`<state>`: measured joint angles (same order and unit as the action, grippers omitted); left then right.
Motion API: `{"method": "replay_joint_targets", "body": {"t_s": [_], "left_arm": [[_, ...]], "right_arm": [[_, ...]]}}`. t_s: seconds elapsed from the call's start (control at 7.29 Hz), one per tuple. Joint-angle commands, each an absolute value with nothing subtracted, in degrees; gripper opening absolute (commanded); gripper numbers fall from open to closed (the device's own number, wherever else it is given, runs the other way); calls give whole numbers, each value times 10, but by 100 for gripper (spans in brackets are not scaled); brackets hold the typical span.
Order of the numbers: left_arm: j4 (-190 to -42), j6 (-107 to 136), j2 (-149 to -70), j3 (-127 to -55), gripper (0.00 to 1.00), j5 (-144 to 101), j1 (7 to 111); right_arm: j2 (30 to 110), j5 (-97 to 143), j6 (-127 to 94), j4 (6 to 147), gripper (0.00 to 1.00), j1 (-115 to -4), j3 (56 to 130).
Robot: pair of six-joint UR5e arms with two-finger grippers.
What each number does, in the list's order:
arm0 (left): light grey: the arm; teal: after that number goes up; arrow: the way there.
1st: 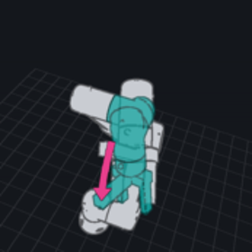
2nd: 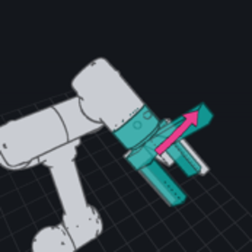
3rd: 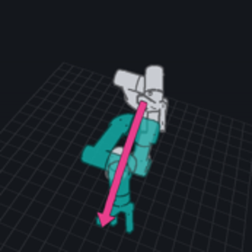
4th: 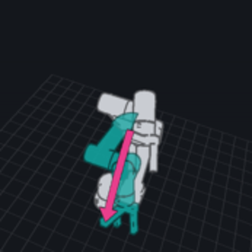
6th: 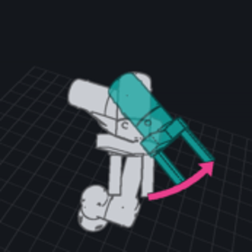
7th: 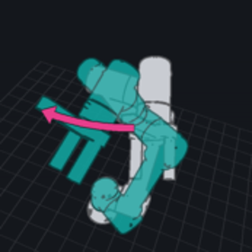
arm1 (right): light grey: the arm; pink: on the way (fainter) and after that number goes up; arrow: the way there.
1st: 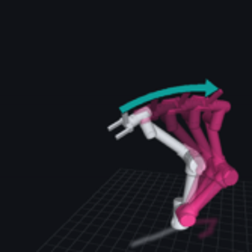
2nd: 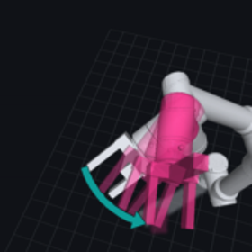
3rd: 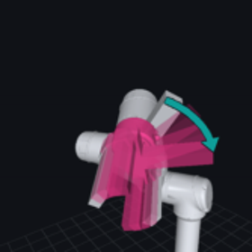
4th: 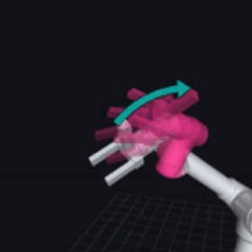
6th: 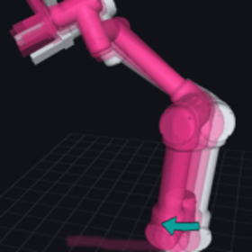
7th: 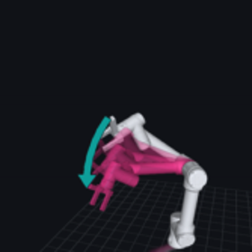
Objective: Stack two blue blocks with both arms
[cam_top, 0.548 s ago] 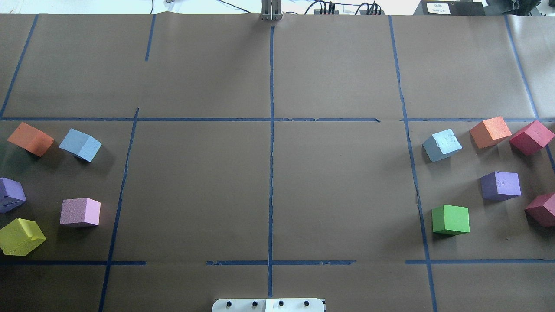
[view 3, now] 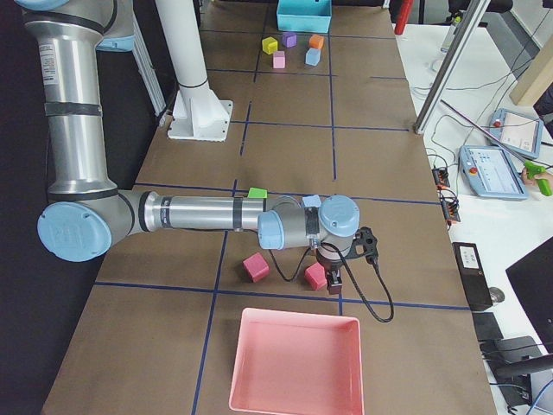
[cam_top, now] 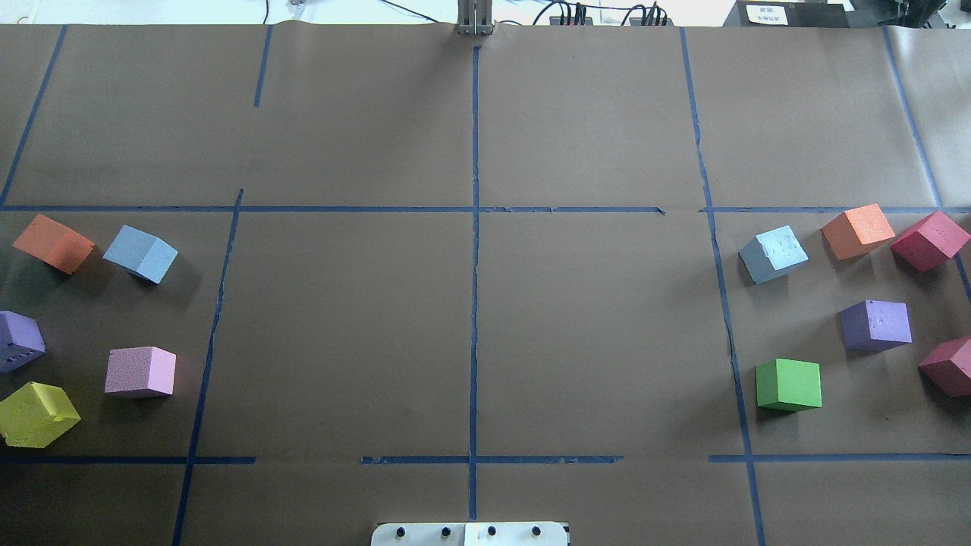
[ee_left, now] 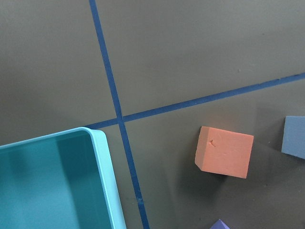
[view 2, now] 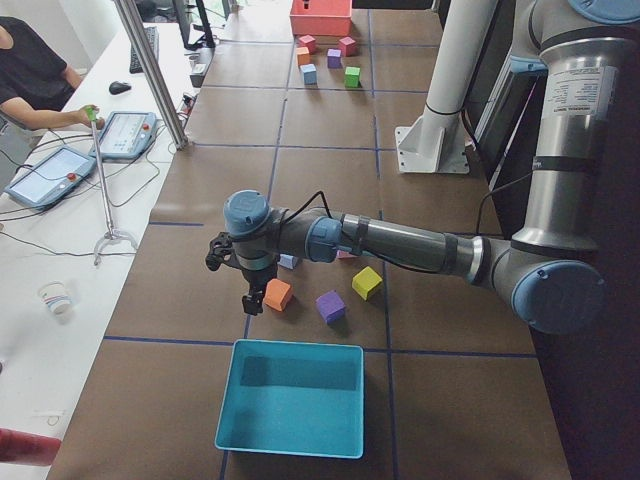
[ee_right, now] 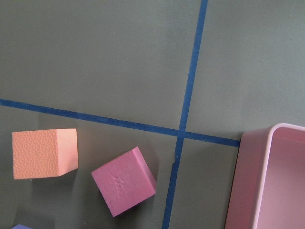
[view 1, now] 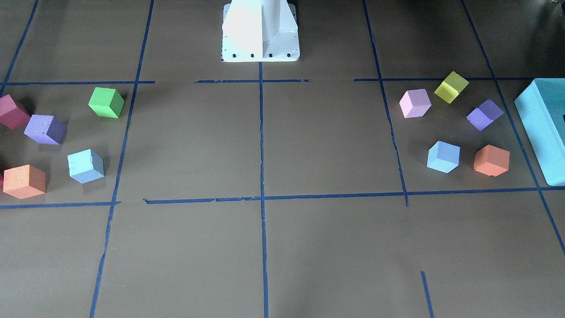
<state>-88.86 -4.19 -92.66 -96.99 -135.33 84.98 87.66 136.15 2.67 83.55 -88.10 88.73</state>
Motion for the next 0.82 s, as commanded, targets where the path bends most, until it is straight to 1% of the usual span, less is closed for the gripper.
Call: {"method": "replay_joint_targets", "body": {"t_s": [0.0,0.41,0.69], "left_arm": [[-894,-41,-924,-977,100,-1360,849],[-897,-42,-919,-967,100,-1359,848],[-915,-43,-905,-978,100,-1361,849]], "right_arm": [[878,1361,26,832,100,-879,885],[891,1367,28,829,100,-872,888],[892,1366,26,775,100,-843,889]]}}
